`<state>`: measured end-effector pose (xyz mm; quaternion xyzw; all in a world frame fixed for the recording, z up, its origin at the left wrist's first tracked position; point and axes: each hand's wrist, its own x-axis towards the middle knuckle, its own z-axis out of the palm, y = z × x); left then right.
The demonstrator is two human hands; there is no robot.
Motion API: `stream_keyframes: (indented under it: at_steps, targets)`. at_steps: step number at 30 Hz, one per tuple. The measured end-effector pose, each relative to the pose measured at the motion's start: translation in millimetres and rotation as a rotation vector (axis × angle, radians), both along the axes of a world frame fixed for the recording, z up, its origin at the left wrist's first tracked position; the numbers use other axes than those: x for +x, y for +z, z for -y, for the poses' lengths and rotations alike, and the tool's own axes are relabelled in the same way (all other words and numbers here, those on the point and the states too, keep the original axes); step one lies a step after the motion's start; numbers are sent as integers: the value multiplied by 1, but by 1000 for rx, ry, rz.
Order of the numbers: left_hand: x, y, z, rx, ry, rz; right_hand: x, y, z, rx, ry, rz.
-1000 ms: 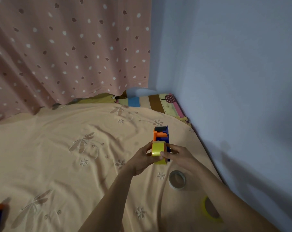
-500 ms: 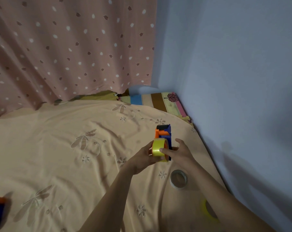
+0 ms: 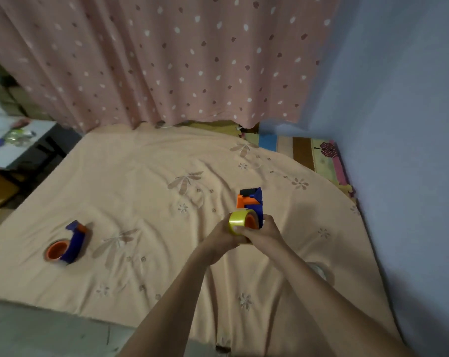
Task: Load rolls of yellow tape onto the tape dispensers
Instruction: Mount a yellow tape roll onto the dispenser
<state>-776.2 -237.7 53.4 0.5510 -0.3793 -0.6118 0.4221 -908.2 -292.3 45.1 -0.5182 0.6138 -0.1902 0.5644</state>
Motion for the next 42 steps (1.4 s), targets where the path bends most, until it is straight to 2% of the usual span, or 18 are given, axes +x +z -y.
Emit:
stream_keyframes:
  at_steps: [5,12,17,22,31,36,42]
  targets:
    - [26,7,-46,75,180,-1,41,1,-23,-40,113,16]
    - [75,3,-119,172,479,-211,102,5,-75,-107,344,-7]
    - [109,5,-173,169,722,-325,155,8,-121,-112,454,-6]
    - [155,-2,-223,142,829,-359,212,13,-164,-161,568,-41]
    - [283,-18,-304,183,849,-25,337,8,-258,-236,614,-104]
    - [345,-18,-353,206,828,13,394,9,-306,-276,600,-159]
    - [406,-22,-377,210,839,6,452,7,-332,-331,588,-245]
